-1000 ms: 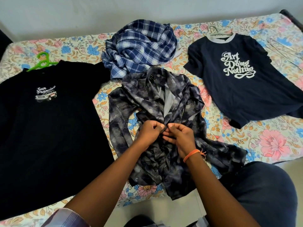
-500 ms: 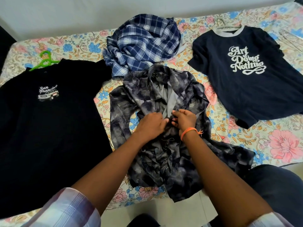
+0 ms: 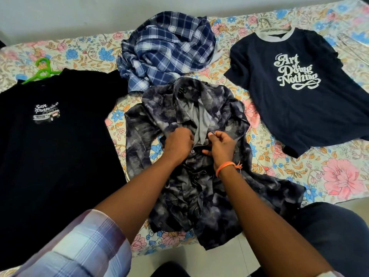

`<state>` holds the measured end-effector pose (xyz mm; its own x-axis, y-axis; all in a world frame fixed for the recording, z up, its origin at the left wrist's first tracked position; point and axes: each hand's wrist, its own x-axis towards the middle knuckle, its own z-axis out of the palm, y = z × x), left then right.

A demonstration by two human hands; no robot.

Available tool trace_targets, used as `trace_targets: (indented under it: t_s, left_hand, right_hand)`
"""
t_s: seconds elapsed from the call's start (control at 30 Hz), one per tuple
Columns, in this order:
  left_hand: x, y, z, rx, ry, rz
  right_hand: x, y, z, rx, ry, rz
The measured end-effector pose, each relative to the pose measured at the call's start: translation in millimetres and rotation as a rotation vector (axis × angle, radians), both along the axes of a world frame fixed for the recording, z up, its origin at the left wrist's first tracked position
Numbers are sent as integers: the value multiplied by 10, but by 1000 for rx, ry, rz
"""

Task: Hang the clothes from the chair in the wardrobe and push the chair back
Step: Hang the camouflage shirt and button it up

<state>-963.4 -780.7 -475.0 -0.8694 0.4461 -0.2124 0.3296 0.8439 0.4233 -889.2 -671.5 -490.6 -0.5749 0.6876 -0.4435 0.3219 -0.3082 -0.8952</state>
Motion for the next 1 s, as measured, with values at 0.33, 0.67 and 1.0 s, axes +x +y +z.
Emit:
trace_targets:
  t_s: [0.33,0.67,1.0]
  left_hand:
    - [17,-1,-69,-76,-10,12]
    - [-108,23,572,744,-630,352]
    - [-43,26,1206,716,-189,96]
  right_hand:
    - [55,28,-36,26,-25,39]
    - [26,-20,442,392,83,85]
    - [20,-95,999,841,219,99]
